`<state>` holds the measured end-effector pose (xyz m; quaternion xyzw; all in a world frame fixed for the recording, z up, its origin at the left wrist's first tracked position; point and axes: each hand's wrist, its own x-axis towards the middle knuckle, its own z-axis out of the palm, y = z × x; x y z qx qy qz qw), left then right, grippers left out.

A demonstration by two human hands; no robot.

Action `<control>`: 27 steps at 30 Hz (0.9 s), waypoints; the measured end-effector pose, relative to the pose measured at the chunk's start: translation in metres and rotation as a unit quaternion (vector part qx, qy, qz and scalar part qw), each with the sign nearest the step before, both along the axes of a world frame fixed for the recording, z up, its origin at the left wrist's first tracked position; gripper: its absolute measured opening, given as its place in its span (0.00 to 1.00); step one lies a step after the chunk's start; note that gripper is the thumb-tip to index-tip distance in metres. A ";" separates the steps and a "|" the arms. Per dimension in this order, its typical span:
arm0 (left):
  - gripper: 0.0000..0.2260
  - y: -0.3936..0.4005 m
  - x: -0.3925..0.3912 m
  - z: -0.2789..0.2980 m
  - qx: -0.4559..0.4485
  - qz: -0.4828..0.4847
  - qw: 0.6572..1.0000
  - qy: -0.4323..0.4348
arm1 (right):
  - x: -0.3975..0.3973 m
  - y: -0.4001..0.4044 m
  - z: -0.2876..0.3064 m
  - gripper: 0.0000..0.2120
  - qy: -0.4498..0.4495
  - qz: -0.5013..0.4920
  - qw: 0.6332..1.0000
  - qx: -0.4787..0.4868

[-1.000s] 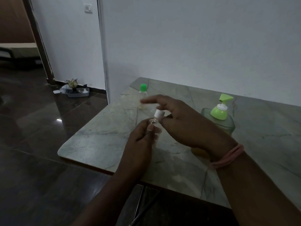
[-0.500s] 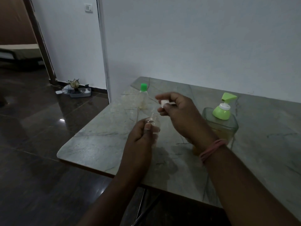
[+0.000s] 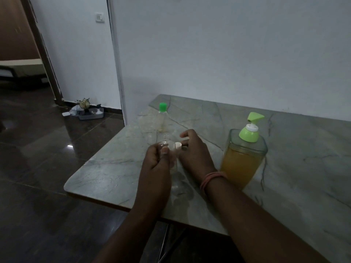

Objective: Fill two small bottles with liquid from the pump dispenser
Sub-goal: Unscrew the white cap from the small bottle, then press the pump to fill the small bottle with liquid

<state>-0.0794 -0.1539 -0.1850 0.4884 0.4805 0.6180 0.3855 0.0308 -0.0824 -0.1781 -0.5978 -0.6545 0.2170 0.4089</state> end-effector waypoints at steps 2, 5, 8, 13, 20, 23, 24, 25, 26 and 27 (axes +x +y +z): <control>0.11 -0.002 0.000 0.001 0.000 -0.002 1.000 -0.004 | 0.000 -0.009 0.006 0.21 -0.004 0.024 1.000 -0.012; 0.10 -0.004 -0.001 0.003 0.006 -0.005 1.000 0.001 | 0.002 -0.032 0.032 0.10 -0.049 0.018 0.994 0.101; 0.14 -0.006 -0.002 0.004 0.010 -0.028 1.000 -0.002 | 0.009 -0.060 0.075 0.03 -0.039 0.031 0.979 0.198; 0.17 -0.008 -0.001 0.007 0.015 -0.093 0.996 0.004 | 0.045 -0.081 0.144 0.03 0.020 0.002 0.954 0.299; 0.16 -0.023 0.024 0.027 0.068 -0.177 0.979 0.071 | 0.113 -0.019 0.168 0.23 0.071 -0.048 0.990 -0.110; 0.14 -0.026 0.045 0.041 0.082 -0.176 0.979 0.064 | 0.113 -0.004 0.159 0.26 0.076 -0.015 0.975 -0.209; 0.14 -0.026 0.051 0.044 0.087 -0.175 0.979 0.063 | 0.111 -0.002 0.157 0.26 0.062 -0.019 0.974 -0.215; 0.15 -0.025 0.057 0.047 0.091 -0.174 0.979 0.062 | 0.110 -0.002 0.154 0.26 0.049 -0.026 0.975 -0.217; 0.16 -0.024 0.062 0.049 0.092 -0.173 0.979 0.059 | 0.110 -0.002 0.150 0.26 0.042 -0.029 0.973 -0.224; 0.17 -0.023 0.066 0.051 0.091 -0.171 0.979 0.057 | 0.111 -0.001 0.146 0.26 0.042 -0.026 0.971 -0.233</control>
